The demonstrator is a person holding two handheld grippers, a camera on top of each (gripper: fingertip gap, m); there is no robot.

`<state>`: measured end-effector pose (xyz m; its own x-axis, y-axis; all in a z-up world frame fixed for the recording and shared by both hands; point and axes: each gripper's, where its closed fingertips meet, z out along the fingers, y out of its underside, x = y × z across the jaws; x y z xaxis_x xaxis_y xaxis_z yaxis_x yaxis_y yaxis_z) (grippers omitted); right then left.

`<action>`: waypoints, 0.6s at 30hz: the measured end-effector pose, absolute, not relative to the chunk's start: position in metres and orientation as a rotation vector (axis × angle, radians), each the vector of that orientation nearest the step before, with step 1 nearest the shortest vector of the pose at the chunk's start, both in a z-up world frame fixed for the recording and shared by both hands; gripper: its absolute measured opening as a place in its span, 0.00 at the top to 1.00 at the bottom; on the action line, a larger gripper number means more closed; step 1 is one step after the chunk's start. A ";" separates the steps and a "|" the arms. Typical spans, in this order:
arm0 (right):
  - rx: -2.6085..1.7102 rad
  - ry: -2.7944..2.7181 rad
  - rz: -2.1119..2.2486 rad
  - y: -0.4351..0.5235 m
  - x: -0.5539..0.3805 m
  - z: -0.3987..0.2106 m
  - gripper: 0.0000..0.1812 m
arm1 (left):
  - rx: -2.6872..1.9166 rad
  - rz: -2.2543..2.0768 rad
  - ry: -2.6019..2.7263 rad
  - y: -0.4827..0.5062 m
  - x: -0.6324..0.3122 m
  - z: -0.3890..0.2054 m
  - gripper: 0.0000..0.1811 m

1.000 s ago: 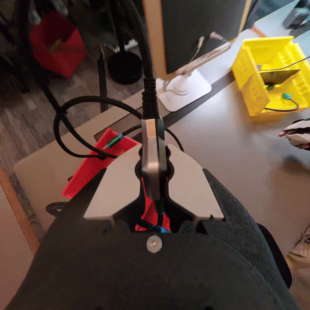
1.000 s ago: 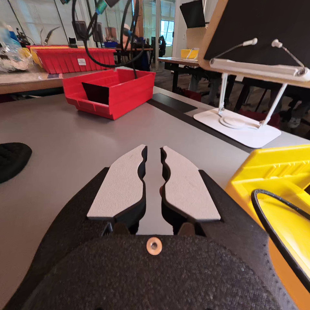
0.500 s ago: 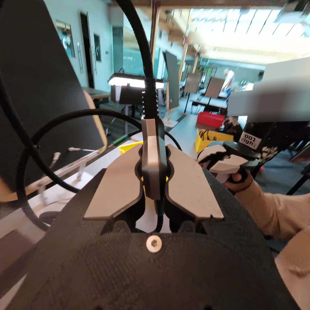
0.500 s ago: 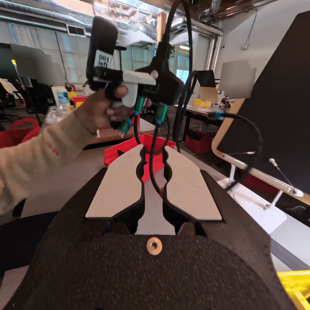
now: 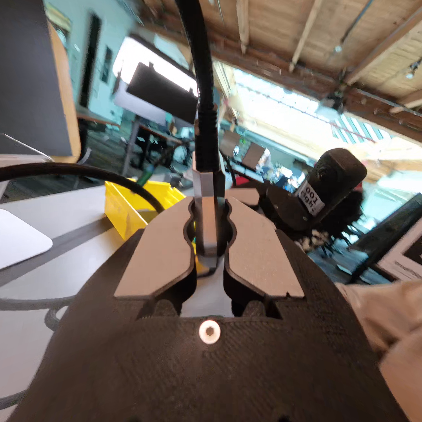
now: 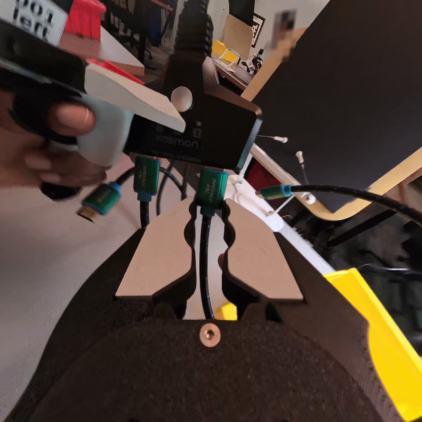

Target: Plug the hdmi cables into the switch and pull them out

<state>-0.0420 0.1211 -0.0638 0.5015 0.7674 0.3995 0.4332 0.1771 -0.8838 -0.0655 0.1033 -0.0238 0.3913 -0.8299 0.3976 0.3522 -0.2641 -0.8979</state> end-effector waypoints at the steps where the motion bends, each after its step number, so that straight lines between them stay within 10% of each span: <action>1: -1.411 -1.152 0.244 0.123 -0.038 -0.063 0.89 | -1.464 -1.230 0.522 0.100 -0.064 -0.030 0.87; 18: -0.889 -1.090 -0.063 0.081 -0.025 0.009 0.94 | -1.429 -1.162 0.624 0.092 -0.062 -0.036 0.87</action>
<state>-0.0252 0.0814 0.0088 0.4962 0.3655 0.7875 0.4539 0.6640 -0.5942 -0.0618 0.0920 -0.0363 0.3722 -0.8780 0.3008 0.2340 -0.2248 -0.9459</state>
